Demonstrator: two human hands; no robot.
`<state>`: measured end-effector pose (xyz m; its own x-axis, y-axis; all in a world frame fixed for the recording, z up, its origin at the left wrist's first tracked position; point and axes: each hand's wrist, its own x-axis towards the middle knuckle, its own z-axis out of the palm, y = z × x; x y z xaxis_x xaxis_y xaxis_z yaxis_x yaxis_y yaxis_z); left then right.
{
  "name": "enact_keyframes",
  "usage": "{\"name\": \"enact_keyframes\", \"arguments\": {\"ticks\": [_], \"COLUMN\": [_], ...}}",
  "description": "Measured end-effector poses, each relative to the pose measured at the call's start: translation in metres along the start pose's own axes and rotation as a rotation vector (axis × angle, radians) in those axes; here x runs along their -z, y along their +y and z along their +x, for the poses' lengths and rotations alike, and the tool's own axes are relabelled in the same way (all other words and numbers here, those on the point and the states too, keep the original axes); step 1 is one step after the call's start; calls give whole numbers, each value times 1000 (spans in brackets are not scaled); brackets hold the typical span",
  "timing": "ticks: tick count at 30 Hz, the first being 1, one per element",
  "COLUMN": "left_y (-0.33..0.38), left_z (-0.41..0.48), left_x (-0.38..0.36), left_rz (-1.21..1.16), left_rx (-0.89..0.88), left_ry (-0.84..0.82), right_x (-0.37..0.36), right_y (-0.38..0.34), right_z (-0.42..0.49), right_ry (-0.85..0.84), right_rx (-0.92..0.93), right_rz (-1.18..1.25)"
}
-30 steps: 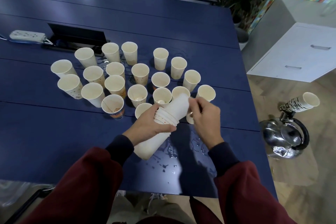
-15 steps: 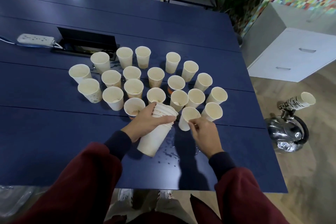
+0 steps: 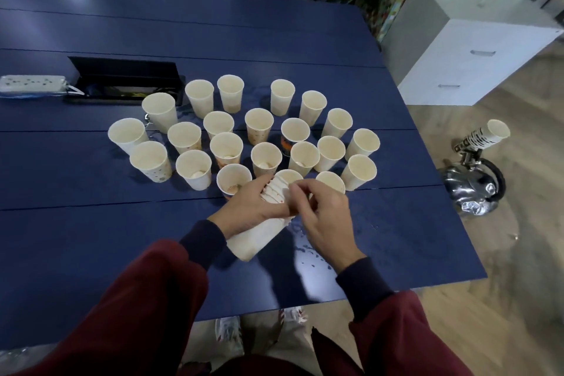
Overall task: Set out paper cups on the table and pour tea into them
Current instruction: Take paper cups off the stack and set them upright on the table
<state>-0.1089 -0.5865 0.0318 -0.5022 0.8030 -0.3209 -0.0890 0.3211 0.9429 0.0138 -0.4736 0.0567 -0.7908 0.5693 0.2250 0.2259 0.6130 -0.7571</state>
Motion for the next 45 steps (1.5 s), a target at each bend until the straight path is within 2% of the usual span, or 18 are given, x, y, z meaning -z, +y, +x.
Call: {"name": "enact_keyframes", "arguments": {"ticks": [3,8,11,16,19,23,27,33,36,41,45], "left_y": [-4,-10,-15,-31,-42,-62,-82,-98,-99,-94,-86], "left_z": [-5,-25,-36,-58,-77,-104,-132,-159,-165,-159,-149], "left_x": [9,27,41,75,93,112,128,139,137,127,118], "left_rz": [41,76,74,38,-22,-12,-2,-128,-217,-153,-94], "left_rx": [-1,44,64,124,192,324,396,340,331,334,297], "left_ry": [-12,-4,20,150,257,286,368,465,493,464,434], "right_x": [-9,-21,-33,-48,-61,-99,-147,-190,-194,-182,-168], "right_y": [-3,-12,-21,-34,-45,-57,-62,-74,-76,-77,-76], "right_z": [-4,-3,1,11,16,21,22,28,23,-3,-21], "right_ry": [-53,-236,-186,-38,-75,-230,-501,-694,-684,-518,-621], "right_rx": [-56,-102,-96,-29,6,165,268,289,270,265,233], "right_rz": [83,149,146,125,137,54,-83,-243,-192,22,77]}}
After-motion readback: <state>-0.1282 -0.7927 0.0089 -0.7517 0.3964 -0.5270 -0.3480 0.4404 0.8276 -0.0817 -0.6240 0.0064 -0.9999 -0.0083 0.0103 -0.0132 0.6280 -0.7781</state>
